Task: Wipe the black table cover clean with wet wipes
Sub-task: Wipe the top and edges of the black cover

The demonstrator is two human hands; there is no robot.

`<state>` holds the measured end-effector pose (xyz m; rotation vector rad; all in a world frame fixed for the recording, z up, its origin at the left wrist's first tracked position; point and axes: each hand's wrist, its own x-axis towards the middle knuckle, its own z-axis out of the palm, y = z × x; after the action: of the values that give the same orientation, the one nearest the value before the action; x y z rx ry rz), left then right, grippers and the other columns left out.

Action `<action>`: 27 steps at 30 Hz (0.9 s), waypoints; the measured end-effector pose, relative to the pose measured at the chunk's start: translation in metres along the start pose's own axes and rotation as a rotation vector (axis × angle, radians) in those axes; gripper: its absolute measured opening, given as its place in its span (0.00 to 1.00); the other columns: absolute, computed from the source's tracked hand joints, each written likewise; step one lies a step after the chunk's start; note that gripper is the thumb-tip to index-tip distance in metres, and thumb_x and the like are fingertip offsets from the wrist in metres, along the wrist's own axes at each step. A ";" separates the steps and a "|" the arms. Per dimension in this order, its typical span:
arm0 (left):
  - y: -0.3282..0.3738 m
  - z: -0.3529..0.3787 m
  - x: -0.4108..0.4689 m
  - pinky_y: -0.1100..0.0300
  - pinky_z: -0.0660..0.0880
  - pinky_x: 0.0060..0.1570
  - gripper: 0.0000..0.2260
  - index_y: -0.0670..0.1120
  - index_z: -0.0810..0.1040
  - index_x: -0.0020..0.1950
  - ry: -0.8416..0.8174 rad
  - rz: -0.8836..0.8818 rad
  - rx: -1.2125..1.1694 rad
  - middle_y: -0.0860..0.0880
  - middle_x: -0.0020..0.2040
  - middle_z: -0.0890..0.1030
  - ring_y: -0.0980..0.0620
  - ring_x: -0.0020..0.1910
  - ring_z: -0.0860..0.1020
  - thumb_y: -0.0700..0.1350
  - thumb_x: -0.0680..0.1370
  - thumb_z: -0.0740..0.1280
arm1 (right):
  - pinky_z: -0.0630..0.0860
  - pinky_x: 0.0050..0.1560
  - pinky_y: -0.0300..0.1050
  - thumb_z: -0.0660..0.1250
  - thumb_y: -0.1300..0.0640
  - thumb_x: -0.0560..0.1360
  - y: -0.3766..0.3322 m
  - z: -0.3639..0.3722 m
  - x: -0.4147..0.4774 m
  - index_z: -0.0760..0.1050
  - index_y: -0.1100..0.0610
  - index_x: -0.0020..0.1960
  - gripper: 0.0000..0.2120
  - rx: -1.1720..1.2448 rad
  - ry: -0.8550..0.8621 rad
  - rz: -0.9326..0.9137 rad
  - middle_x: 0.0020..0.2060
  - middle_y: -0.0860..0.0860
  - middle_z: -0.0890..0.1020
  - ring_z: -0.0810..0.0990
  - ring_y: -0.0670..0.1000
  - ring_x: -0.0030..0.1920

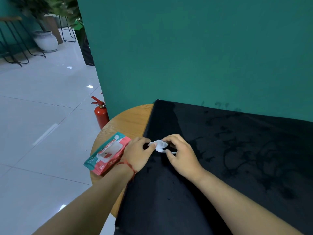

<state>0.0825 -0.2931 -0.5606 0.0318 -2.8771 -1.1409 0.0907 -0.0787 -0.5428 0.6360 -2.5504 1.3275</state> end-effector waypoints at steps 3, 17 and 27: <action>0.023 0.006 0.011 0.45 0.70 0.69 0.16 0.55 0.80 0.61 -0.014 -0.127 0.037 0.52 0.63 0.76 0.48 0.67 0.74 0.62 0.79 0.68 | 0.75 0.58 0.31 0.73 0.54 0.79 0.002 0.002 0.005 0.77 0.49 0.69 0.19 -0.092 -0.058 0.212 0.64 0.38 0.74 0.73 0.40 0.65; 0.099 -0.023 -0.020 0.60 0.71 0.38 0.01 0.51 0.74 0.52 0.019 0.077 -0.186 0.52 0.43 0.78 0.54 0.40 0.75 0.45 0.84 0.64 | 0.75 0.50 0.49 0.70 0.39 0.78 -0.040 -0.021 0.004 0.74 0.54 0.40 0.20 0.423 0.039 0.608 0.38 0.46 0.79 0.78 0.46 0.42; 0.165 -0.045 -0.060 0.55 0.82 0.39 0.06 0.42 0.76 0.56 -0.054 -0.143 -1.081 0.45 0.35 0.75 0.54 0.29 0.72 0.44 0.87 0.62 | 0.74 0.32 0.42 0.62 0.53 0.87 -0.125 -0.083 0.001 0.80 0.60 0.56 0.12 0.761 0.328 0.662 0.41 0.53 0.83 0.78 0.49 0.34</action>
<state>0.1448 -0.2017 -0.4175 0.1610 -1.9290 -2.5346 0.1452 -0.0743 -0.4033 -0.3815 -1.9891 2.4013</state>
